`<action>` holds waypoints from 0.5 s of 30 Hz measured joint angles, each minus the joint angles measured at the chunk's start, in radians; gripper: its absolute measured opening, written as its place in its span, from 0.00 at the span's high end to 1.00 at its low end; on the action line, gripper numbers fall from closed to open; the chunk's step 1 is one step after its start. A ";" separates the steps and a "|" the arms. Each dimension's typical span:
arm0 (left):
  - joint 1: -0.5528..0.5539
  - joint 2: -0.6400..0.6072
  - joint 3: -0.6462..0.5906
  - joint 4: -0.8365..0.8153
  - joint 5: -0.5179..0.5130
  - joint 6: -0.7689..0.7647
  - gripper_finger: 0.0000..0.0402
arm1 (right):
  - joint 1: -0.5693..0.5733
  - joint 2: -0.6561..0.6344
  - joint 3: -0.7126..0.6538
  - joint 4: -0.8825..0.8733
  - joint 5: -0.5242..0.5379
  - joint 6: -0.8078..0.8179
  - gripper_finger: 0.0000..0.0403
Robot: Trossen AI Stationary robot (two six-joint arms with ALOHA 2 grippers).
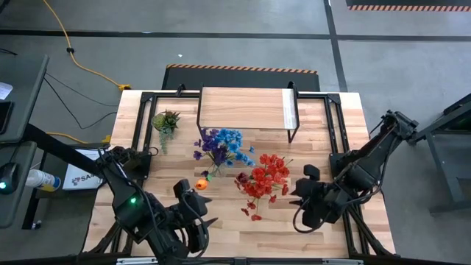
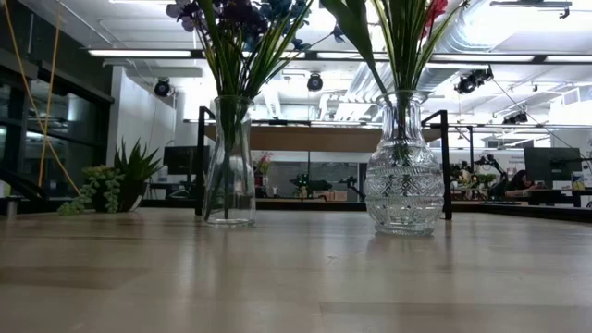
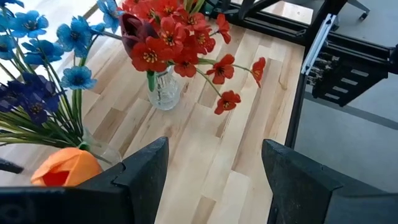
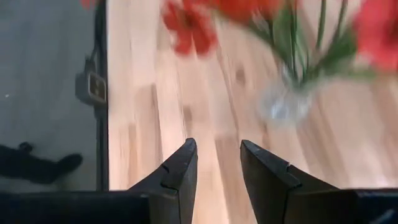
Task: Pick and place flowers into a vace then onto a shelf
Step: Put the right transparent crystal vase with flowers on the shelf
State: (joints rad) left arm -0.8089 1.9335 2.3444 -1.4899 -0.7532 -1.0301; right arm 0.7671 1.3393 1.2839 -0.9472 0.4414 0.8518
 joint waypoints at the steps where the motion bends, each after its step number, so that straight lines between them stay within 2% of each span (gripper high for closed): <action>1: 0.000 0.000 0.000 0.000 0.000 0.000 0.27 | 0.005 0.000 0.000 -0.023 -0.018 0.035 0.72; 9: -0.003 0.000 0.000 0.042 0.052 -0.005 0.27 | 0.096 0.000 0.000 -0.084 -0.022 0.181 0.72; 15: -0.003 0.000 0.000 0.052 0.211 -0.115 0.27 | 0.178 0.000 -0.030 -0.082 -0.019 0.341 0.72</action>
State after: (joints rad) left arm -0.8121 1.9335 2.3444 -1.4375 -0.5424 -1.1450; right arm 0.9447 1.3396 1.2538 -1.0290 0.4228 1.1926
